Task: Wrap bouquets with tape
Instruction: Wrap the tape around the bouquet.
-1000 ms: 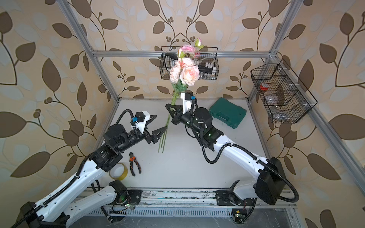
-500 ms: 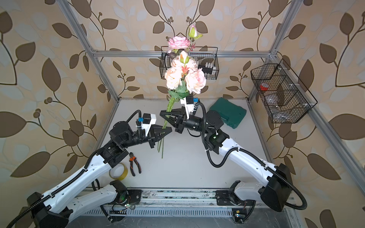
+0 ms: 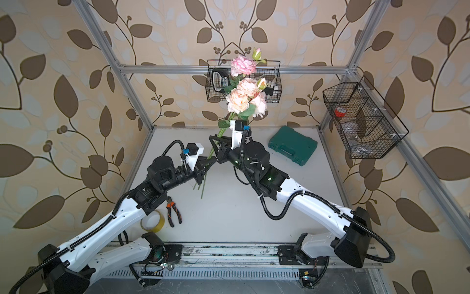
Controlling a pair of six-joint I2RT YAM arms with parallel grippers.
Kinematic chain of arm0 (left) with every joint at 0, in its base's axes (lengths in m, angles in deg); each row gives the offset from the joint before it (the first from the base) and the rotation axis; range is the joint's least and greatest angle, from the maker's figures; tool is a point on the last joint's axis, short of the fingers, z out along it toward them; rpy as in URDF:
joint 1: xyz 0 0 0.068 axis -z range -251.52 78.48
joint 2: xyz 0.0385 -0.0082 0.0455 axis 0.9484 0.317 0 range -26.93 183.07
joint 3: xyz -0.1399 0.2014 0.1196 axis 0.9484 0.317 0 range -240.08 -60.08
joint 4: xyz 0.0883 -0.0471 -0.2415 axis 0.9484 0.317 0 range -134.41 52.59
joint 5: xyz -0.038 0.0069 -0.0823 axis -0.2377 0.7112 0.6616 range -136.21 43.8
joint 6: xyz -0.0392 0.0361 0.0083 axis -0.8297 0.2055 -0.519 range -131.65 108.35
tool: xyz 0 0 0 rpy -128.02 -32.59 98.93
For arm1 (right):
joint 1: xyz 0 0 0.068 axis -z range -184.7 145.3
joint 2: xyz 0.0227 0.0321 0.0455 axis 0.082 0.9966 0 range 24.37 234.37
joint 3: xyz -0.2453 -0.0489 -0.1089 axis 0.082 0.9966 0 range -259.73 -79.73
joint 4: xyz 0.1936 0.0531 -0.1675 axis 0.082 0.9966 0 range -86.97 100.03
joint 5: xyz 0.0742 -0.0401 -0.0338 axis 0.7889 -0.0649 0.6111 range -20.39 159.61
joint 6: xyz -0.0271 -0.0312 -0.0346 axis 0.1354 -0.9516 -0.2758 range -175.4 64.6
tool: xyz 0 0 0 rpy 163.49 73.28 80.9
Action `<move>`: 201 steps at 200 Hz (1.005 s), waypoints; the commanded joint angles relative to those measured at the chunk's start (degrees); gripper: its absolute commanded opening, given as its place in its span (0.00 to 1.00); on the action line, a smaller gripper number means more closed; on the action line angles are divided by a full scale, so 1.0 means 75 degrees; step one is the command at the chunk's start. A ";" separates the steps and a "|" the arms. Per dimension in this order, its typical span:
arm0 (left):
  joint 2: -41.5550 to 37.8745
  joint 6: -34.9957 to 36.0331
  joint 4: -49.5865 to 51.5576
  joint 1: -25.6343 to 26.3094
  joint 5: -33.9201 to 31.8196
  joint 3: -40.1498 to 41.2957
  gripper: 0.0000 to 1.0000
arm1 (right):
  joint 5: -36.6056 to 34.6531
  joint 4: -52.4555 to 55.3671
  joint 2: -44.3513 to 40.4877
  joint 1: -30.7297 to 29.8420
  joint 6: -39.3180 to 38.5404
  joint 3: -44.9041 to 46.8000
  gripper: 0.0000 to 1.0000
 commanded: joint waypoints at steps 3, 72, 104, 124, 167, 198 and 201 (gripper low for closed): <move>-0.0047 0.0482 -0.0761 0.0282 -0.1683 -0.0121 0.00 | -0.1035 0.0274 0.0485 0.0024 0.0256 -0.0366 0.25; 0.0287 0.0623 -0.0946 0.0683 -0.2711 -0.0174 0.43 | 0.0108 -0.0417 0.0950 0.0123 0.0306 -0.0618 0.00; 0.0073 0.0200 -0.0874 0.0558 -0.1288 -0.0142 0.75 | 0.1864 -0.1415 0.0265 0.0621 0.0063 0.0135 0.00; 0.0059 -0.0224 -0.0758 0.0401 0.0164 -0.0251 0.72 | 0.3297 -0.2000 -0.0107 0.0882 0.0061 0.0489 0.00; -0.0272 -0.1009 -0.1690 0.0328 0.1453 -0.0004 0.40 | 0.4917 -0.2451 -0.0701 0.0931 -0.0032 0.0845 0.00; -0.0267 -0.0821 -0.1757 0.0337 0.2437 -0.0211 0.01 | 0.5218 -0.2614 -0.0710 0.0941 0.0122 0.0848 0.00; -0.0235 -0.0760 -0.1587 0.0336 0.2407 -0.0295 0.00 | 0.5161 -0.2612 -0.0711 0.0942 0.0147 0.0848 0.00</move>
